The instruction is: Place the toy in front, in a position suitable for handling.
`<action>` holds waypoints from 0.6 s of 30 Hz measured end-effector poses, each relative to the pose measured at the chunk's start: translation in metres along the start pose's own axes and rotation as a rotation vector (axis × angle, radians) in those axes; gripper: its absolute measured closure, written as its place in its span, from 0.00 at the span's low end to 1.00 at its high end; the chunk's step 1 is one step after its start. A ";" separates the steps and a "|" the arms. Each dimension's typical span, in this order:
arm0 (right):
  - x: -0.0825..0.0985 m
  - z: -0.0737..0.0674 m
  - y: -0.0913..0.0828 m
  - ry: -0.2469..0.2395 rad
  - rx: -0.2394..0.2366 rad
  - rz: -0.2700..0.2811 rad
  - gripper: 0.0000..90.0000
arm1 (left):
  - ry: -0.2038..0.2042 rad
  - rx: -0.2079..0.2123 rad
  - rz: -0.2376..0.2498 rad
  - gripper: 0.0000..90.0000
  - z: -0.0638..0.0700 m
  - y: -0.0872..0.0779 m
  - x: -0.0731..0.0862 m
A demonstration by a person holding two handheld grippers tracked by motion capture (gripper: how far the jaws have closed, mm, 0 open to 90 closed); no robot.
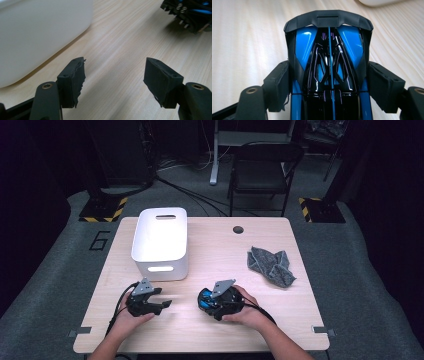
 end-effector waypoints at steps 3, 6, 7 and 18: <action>-0.015 -0.013 0.002 -0.049 -0.034 0.013 0.28 | 0.003 0.000 0.000 0.37 -0.001 -0.002 -0.001; -0.020 -0.019 0.006 -0.070 -0.051 0.017 0.28 | 0.006 -0.008 0.004 0.37 -0.002 -0.004 -0.001; -0.025 -0.025 0.011 -0.086 -0.071 0.015 0.28 | 0.013 -0.010 0.004 0.37 -0.002 -0.005 -0.001; -0.035 -0.047 0.034 -0.141 -0.153 0.011 0.28 | 0.009 -0.001 0.008 0.37 -0.009 -0.016 0.000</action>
Point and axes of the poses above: each handheld gripper's, and its own axes: y roughly forward along the jaws, x roughly out of its underside, z roughly to its right, the point moved 10 cm from there along y, roughly forward along the jaws, and after that the axes turned 6 degrees about -y, right-handed, at the moved point
